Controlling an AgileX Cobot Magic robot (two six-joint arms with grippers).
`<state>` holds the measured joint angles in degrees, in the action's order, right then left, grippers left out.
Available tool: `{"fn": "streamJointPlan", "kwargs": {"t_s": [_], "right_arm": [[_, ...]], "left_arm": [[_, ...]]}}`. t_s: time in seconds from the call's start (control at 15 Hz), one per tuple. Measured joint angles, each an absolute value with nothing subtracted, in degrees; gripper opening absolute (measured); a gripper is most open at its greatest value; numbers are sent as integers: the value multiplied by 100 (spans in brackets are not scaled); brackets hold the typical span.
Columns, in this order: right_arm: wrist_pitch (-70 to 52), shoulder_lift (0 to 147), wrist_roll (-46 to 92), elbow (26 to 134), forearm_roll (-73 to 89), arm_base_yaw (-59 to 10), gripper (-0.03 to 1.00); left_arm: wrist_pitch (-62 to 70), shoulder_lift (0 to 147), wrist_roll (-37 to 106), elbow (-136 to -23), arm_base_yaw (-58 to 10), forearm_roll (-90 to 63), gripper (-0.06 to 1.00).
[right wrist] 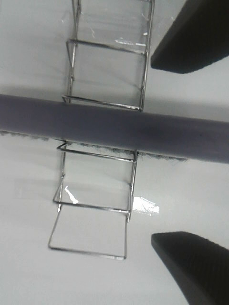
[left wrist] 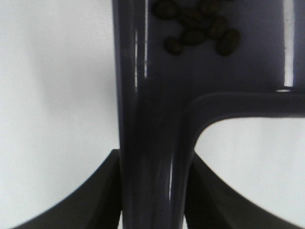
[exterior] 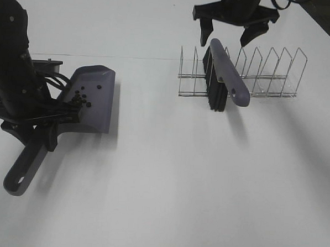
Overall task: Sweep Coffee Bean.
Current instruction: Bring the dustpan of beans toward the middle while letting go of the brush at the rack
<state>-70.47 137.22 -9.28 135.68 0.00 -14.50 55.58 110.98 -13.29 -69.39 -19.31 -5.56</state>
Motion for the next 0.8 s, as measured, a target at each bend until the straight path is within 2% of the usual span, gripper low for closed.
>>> {"fn": "streamJointPlan", "kwargs": {"t_s": [0.4, 0.8], "right_arm": [[-7019, 12765, -928, 13568, 46, -1450, 77], [-7019, 12387, -928, 13568, 52, -1450, 77]], "left_arm": [[5615, 11282, -1329, -7328, -1931, -894, 33], [4876, 11688, -1060, -7328, -1931, -1031, 33]]}}
